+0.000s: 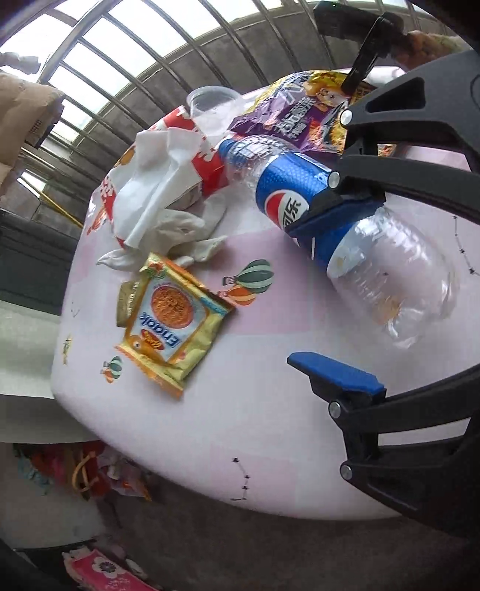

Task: Collect trash
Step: 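Close the left tool around the clear Pepsi bottle while the right tool holds the noodle bag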

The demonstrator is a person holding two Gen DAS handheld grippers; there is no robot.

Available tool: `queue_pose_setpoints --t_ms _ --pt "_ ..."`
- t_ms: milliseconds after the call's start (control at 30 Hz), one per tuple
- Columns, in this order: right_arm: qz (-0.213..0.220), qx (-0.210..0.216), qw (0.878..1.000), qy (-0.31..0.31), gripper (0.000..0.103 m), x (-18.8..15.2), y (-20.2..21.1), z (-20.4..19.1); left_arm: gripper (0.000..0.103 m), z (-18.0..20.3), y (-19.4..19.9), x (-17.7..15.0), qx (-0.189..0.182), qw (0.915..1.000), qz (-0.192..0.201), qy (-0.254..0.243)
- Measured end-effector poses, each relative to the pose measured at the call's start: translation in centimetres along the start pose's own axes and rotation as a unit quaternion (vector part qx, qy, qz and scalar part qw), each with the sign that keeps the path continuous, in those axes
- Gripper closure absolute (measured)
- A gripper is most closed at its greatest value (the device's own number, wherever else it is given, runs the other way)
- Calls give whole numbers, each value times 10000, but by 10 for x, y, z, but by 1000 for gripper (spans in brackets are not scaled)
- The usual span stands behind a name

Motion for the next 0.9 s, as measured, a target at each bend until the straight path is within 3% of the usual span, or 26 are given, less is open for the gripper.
queue_pose_setpoints --t_ms 133,233,433,733,900 --pt "-64 -51 9998 182 99 3 1 -2 43 10 3 -33 -415 9978 -500 -106" --pt "-88 -76 9995 286 99 4 2 -4 43 23 9 -43 -532 9971 -469 -276" --pt "-107 -166 9993 309 99 4 5 -5 43 57 -3 -29 -646 9951 -440 -608" --pt "-137 -263 9992 284 99 0 10 -8 41 110 -27 -29 -366 9855 -797 -1450" --pt "-89 -363 9987 358 99 0 11 -14 41 118 -43 -34 -137 9826 -1065 -1515"
Point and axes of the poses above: each gripper's, at about its wrist camera, not at the fingertips, and y roughly against the way its jaws point, z to its right, x to its top, the point moved 1 cm from there along -y, roughly the way its jaws point, and after that the axes turned 10 degrees about y, right-handed, at the moved point
